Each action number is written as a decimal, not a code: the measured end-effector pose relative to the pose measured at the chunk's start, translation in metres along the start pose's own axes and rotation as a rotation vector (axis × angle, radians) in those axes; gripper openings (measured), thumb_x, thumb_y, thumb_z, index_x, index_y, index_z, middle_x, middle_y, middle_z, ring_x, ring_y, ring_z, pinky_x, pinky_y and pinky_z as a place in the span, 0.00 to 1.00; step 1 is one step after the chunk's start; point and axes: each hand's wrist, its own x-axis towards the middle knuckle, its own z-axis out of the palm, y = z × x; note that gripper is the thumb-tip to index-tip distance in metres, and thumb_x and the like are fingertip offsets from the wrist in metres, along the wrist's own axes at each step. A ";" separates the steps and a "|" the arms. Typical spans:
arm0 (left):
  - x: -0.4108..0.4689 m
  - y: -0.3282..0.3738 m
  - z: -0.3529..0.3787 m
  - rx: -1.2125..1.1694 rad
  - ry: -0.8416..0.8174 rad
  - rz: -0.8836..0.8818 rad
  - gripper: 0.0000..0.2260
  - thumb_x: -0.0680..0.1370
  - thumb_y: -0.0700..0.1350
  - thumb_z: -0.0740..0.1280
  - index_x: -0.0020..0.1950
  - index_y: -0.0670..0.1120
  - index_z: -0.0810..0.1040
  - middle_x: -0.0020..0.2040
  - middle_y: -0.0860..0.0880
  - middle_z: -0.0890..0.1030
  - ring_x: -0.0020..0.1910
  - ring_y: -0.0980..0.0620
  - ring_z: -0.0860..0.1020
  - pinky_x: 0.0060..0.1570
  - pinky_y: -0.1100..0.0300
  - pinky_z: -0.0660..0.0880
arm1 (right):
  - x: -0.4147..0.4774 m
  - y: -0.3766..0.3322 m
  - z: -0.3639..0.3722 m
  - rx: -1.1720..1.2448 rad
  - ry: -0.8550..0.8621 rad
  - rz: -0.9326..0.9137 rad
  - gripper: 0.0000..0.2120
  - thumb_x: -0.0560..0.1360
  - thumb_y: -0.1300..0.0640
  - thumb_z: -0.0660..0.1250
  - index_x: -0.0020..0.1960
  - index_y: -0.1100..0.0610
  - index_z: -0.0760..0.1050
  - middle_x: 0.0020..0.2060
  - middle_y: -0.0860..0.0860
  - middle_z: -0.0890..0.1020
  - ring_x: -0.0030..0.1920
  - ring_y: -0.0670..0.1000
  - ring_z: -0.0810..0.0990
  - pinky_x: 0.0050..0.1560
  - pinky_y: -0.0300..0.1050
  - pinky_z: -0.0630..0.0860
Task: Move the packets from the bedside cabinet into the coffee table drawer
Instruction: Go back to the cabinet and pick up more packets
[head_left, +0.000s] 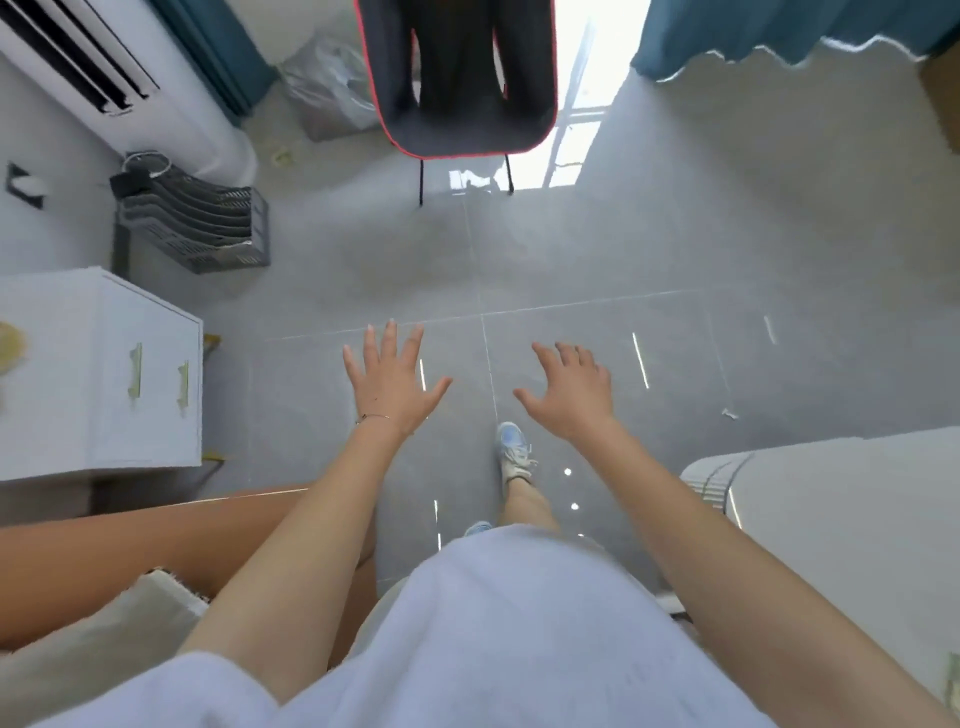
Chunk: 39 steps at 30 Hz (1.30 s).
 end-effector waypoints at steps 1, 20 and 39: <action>0.012 -0.009 -0.003 -0.020 0.005 -0.040 0.35 0.74 0.68 0.56 0.77 0.56 0.51 0.79 0.48 0.49 0.77 0.43 0.44 0.71 0.39 0.39 | 0.018 -0.011 -0.008 -0.018 -0.007 -0.038 0.34 0.76 0.38 0.59 0.77 0.48 0.53 0.76 0.53 0.58 0.76 0.57 0.53 0.72 0.57 0.56; 0.152 -0.150 -0.062 -0.400 0.042 -0.661 0.35 0.75 0.64 0.59 0.77 0.56 0.48 0.79 0.47 0.48 0.77 0.44 0.44 0.72 0.40 0.41 | 0.261 -0.264 -0.100 -0.451 -0.174 -0.756 0.35 0.76 0.39 0.59 0.77 0.46 0.49 0.76 0.52 0.57 0.76 0.58 0.51 0.74 0.60 0.49; 0.160 -0.464 -0.083 -0.639 0.068 -1.152 0.35 0.76 0.65 0.57 0.77 0.56 0.46 0.79 0.49 0.45 0.77 0.46 0.41 0.72 0.41 0.39 | 0.320 -0.648 -0.051 -0.594 -0.254 -1.034 0.35 0.76 0.37 0.58 0.77 0.48 0.51 0.75 0.54 0.59 0.75 0.57 0.55 0.73 0.58 0.56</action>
